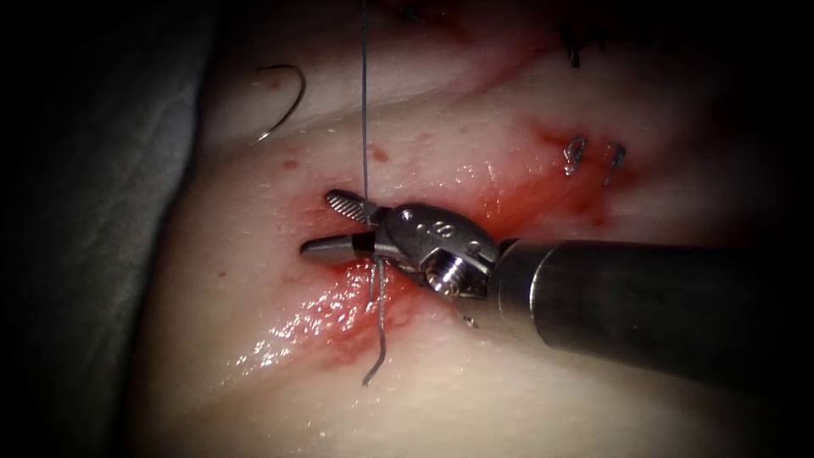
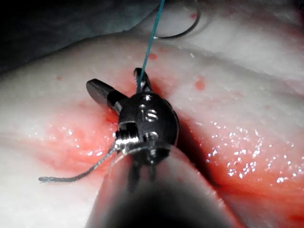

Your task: Wound Closure

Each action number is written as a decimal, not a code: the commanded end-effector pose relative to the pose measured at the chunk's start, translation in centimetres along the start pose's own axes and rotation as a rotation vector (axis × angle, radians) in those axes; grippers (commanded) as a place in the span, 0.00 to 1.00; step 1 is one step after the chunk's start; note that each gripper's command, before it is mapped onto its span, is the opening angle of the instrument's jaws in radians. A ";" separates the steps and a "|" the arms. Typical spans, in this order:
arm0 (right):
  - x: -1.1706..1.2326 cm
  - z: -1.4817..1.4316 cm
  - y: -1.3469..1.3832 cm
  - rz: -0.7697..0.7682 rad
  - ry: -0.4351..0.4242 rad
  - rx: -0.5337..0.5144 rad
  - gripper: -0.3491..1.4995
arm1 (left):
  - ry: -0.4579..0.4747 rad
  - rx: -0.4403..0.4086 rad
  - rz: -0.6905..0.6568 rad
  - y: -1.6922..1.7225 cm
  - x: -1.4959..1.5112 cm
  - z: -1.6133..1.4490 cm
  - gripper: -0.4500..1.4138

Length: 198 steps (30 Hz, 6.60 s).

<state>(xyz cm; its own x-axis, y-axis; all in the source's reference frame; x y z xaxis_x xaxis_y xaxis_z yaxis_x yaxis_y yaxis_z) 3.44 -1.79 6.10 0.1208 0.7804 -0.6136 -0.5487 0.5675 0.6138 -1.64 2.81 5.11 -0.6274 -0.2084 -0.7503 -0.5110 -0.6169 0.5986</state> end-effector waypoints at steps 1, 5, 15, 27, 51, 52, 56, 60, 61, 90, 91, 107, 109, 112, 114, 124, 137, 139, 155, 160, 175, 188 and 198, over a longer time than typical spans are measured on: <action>-0.03 0.11 -0.03 0.001 0.001 0.001 0.98 | 0.002 0.001 0.000 0.03 -0.01 0.07 0.00; -0.01 0.13 -0.01 0.003 0.015 0.007 0.94 | 0.004 0.000 0.000 0.03 0.00 0.06 0.00; -0.01 0.17 0.01 -0.005 0.017 0.015 0.81 | 0.007 0.000 -0.003 0.04 0.03 0.04 0.00; 0.02 0.16 0.08 -0.064 0.040 0.016 0.00 | 0.018 0.005 -0.006 0.06 0.12 0.02 0.00; -0.22 -1.04 -0.81 -0.035 0.106 0.081 0.86 | 0.076 -0.075 0.020 1.39 0.84 1.27 0.00; -0.22 -1.04 -0.81 -0.035 0.106 0.081 0.86 | 0.076 -0.075 0.020 1.39 0.84 1.27 0.00; -0.28 -1.03 -0.83 -0.042 0.108 0.083 0.83 | 0.074 -0.200 -0.065 1.84 0.90 1.55 0.12; -0.33 -1.00 -0.79 -0.047 0.110 0.080 0.83 | -0.009 -0.354 -0.221 2.08 0.87 1.63 0.83; -0.35 -0.99 -0.78 -0.049 0.111 0.080 0.83 | -0.023 -0.416 -0.246 2.11 0.84 1.63 0.90; -0.40 -1.04 -0.83 -0.081 0.101 0.105 0.80 | 0.078 -0.891 -0.515 1.97 -0.24 -0.54 0.99; -0.40 -1.05 -0.84 -0.081 0.098 0.105 0.78 | 0.077 -0.894 -0.522 1.95 -0.22 -0.57 0.99; -0.39 -1.02 -0.86 -0.088 0.096 0.122 0.71 | 0.075 -0.726 -0.519 2.08 0.21 1.32 0.91; -0.39 -1.03 -0.85 -0.094 0.096 0.122 0.70 | 0.074 -0.727 -0.500 2.23 0.17 1.37 0.91; -0.39 -1.04 -0.85 -0.095 0.096 0.124 0.66 | 0.111 -0.719 -0.378 2.54 0.06 1.36 0.90; -0.40 -1.05 -0.85 -0.095 0.096 0.124 0.65 | 0.122 -0.720 -0.337 2.79 -0.06 1.31 0.87; -0.41 -1.03 -0.86 -0.103 0.097 0.124 0.64 | 0.225 -0.779 -0.354 3.45 -0.84 1.04 0.78; -0.46 -1.00 -0.88 -0.109 0.090 0.122 0.64 | 0.015 -0.917 -0.351 2.79 -1.27 0.20 0.95; -0.46 -1.00 -0.88 -0.109 0.087 0.121 0.64 | -0.006 -0.915 -0.365 2.63 -1.27 0.15 0.96; -0.30 -1.21 -0.76 -0.355 0.078 0.117 0.81 | 0.250 -0.717 -0.657 1.62 -0.58 -0.27 0.77; -0.17 -1.35 -0.75 -0.383 0.043 0.165 0.96 | 0.268 -0.787 -0.584 1.91 -0.45 -1.05 0.68; -0.16 -1.52 -0.61 -0.436 0.014 0.200 0.94 | 0.090 -0.874 -0.406 2.87 -0.44 -2.16 0.68; -0.25 -1.45 -0.56 -0.447 0.015 0.189 0.93 | 0.160 -0.795 -0.452 3.29 -0.30 -2.11 0.48; -0.32 -1.38 -0.50 -0.456 0.015 0.184 0.87 | 0.208 -0.777 -0.416 3.25 -0.28 -2.12 0.00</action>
<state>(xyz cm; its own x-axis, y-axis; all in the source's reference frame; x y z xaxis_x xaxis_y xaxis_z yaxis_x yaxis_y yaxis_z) 2.46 -2.67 5.26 0.3095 0.4227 -0.8518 -0.2820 0.8963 0.3423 -1.81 -0.68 6.59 -0.3186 0.0536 -0.9464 -0.0826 -0.9962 -0.0286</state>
